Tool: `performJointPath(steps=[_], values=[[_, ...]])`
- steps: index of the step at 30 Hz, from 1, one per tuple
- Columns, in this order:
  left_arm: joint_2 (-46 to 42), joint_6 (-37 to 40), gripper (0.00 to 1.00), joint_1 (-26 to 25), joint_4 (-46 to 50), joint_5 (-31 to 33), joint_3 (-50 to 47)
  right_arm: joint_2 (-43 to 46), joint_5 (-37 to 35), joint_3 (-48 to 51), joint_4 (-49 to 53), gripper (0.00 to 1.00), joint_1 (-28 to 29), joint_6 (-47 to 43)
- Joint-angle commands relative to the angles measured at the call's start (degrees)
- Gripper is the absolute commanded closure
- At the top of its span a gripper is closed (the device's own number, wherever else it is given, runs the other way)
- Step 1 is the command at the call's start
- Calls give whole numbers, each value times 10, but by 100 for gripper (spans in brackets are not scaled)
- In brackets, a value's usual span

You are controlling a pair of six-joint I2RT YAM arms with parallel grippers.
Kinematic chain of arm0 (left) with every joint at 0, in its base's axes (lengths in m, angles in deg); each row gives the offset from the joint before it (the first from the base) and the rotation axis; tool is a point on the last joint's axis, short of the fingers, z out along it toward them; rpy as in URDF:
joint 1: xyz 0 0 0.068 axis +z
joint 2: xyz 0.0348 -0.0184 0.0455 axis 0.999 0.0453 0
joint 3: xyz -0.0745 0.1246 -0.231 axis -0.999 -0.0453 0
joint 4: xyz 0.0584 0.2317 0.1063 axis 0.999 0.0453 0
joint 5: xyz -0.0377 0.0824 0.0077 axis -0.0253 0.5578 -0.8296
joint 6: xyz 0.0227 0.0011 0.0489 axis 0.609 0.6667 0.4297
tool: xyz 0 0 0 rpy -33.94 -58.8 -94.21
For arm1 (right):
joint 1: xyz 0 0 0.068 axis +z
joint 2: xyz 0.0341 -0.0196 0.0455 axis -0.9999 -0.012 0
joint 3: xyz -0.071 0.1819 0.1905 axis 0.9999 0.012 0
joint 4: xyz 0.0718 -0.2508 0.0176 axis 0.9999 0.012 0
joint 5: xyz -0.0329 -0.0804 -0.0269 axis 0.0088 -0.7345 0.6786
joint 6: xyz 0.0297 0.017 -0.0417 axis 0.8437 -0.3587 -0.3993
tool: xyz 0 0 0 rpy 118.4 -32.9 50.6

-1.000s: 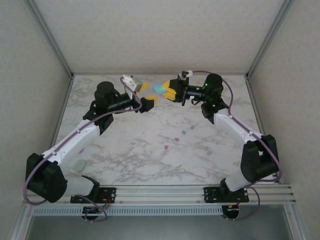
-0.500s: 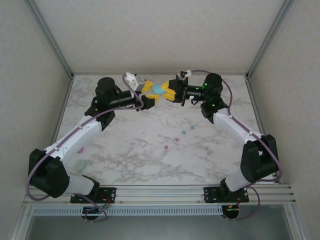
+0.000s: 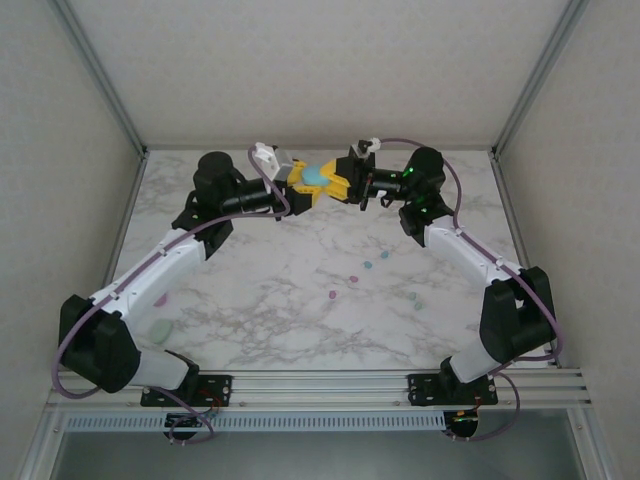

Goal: Insert the wireless bluetooth earbuds into the charging case

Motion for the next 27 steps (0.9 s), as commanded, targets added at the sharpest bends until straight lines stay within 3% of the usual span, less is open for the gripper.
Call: performJointPath(steps=[1,7,13,27], values=[[6,-11,54,-9,-17,-11,21,-6,8,-12,-33,88,5,9],[7,-11,58,-10,-16,-9,22,-5,6,-7,-35,88,7,10],[11,-17,52,-13,-19,-11,25,-7,5,-6,-42,88,6,12],[19,-31,53,-13,-29,-18,34,-20,5,-3,-67,89,6,21]])
